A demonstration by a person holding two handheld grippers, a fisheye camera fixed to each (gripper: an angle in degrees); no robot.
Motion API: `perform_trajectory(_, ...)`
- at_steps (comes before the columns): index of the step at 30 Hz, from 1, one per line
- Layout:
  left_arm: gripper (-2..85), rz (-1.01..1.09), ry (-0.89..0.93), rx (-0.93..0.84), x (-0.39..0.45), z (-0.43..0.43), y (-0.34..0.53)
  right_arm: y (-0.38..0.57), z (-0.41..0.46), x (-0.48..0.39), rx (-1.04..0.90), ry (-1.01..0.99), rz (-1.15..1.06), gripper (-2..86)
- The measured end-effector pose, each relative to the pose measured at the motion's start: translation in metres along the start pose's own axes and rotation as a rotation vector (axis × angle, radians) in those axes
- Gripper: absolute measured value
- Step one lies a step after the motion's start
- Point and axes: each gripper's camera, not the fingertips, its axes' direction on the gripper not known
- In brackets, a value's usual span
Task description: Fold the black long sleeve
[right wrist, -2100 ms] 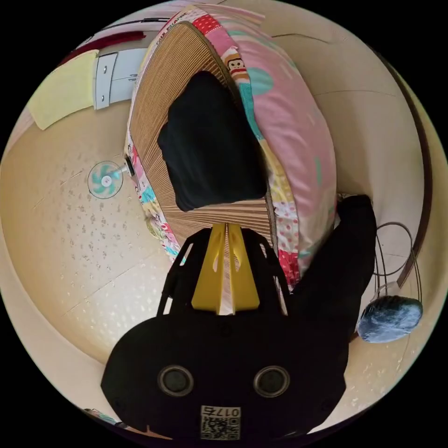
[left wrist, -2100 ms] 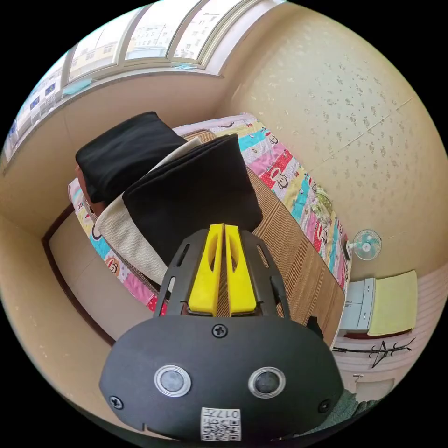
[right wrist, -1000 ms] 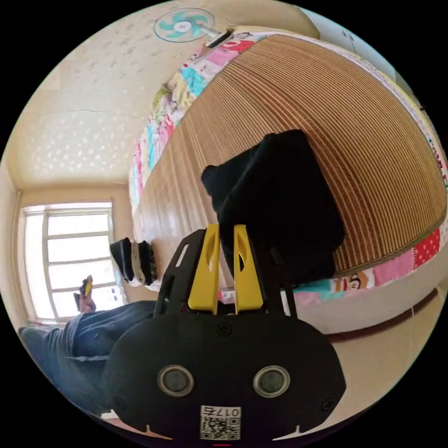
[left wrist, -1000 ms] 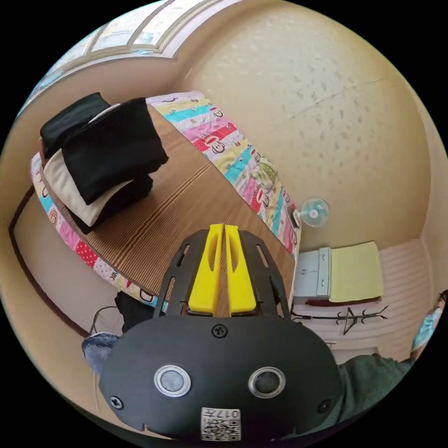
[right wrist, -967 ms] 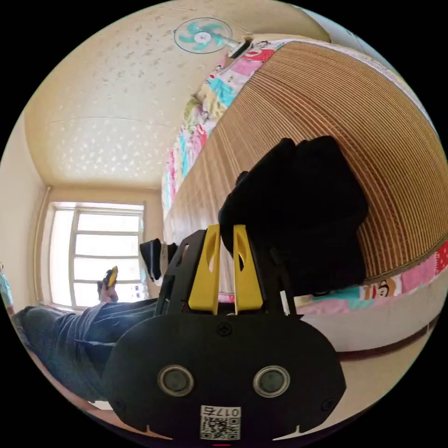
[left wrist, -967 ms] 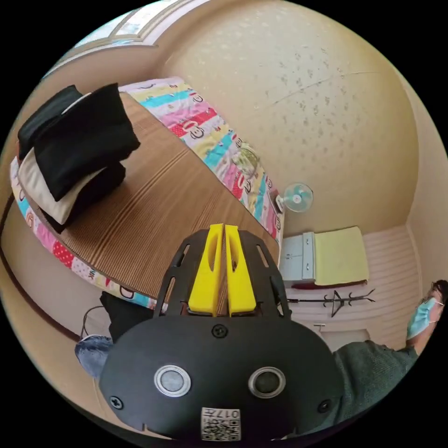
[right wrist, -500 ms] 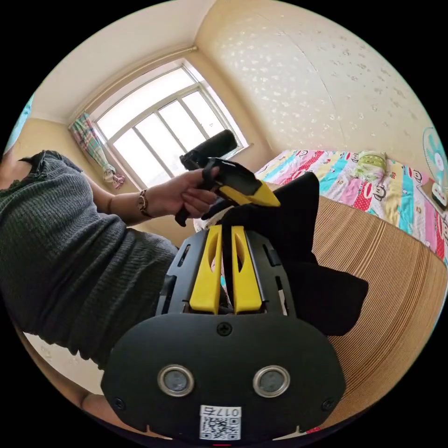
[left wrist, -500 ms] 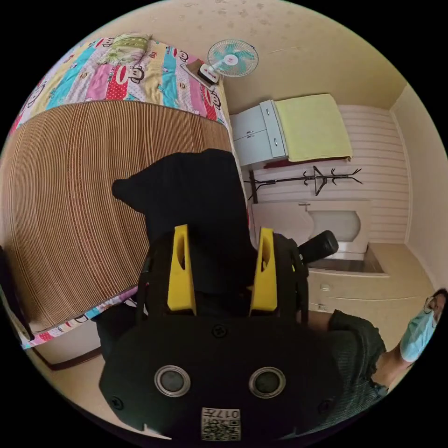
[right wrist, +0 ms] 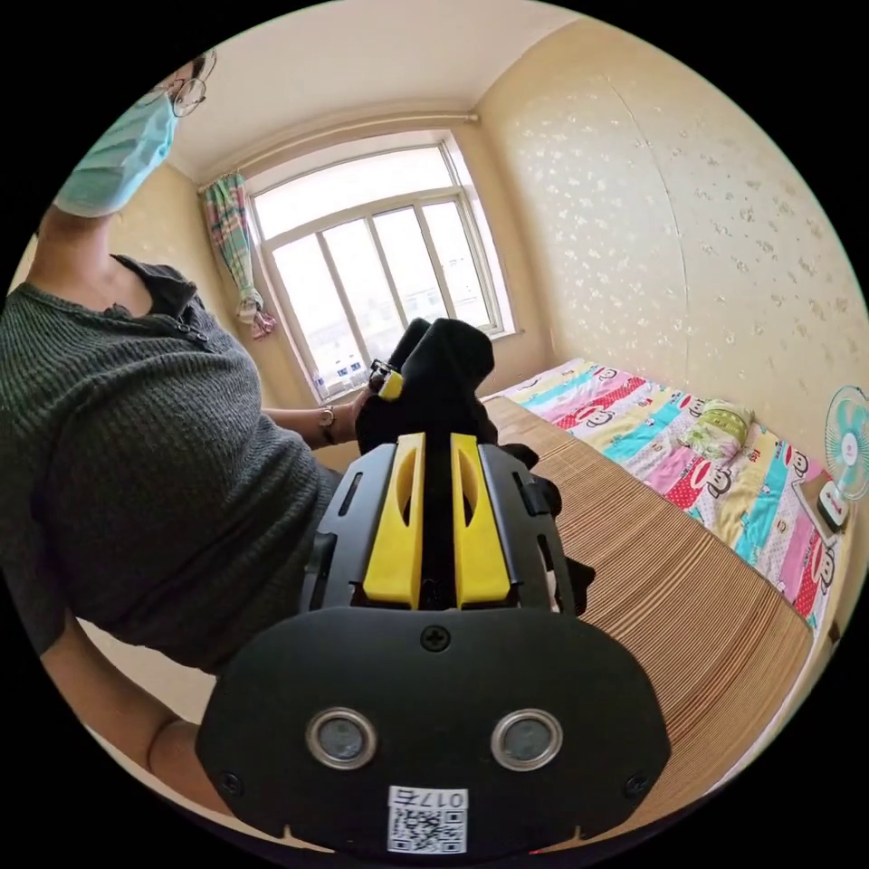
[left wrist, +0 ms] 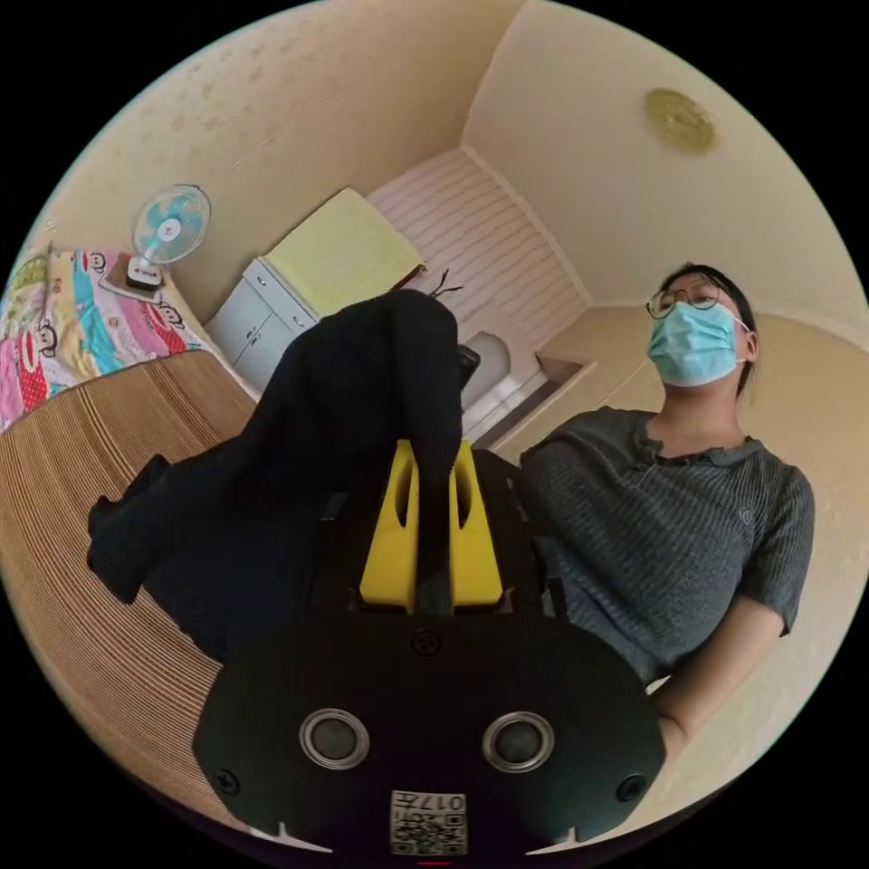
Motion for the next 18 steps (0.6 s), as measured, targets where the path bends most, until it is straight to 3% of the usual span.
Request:
perform_trajectory(5, 5.1, 0.185, 0.136, -0.131, 0.031, 0.033, -0.024, -0.026, 0.038, 0.031, -0.030, -0.108, -0.059, 13.1)
perform_trajectory(8, 5.1, 0.224, 0.114, -0.241, 0.038, 0.067, -0.032, -0.040, 0.081, 0.034, -0.029, -0.283, -0.192, 16.5)
perform_trajectory(11, 5.1, 0.265, 0.049, -0.290, 0.047, 0.086, -0.034, -0.043, 0.148, 0.040, -0.210, -0.659, -0.271, 14.7)
perform_trajectory(13, 5.1, 0.267, -0.008, -0.323, 0.054, 0.091, -0.034, -0.034, 0.180, 0.041, -0.279, -0.957, -0.306, 7.5)
perform_trajectory(14, 5.1, 0.262, -0.052, -0.335, 0.058, 0.091, -0.032, -0.030, 0.180, 0.041, -0.263, -0.950, -0.298, 6.3)
perform_trajectory(18, 5.2, 0.165, -0.269, -0.295, 0.062, 0.073, -0.018, -0.011, 0.131, 0.056, -0.057, -0.501, -0.102, 3.1)
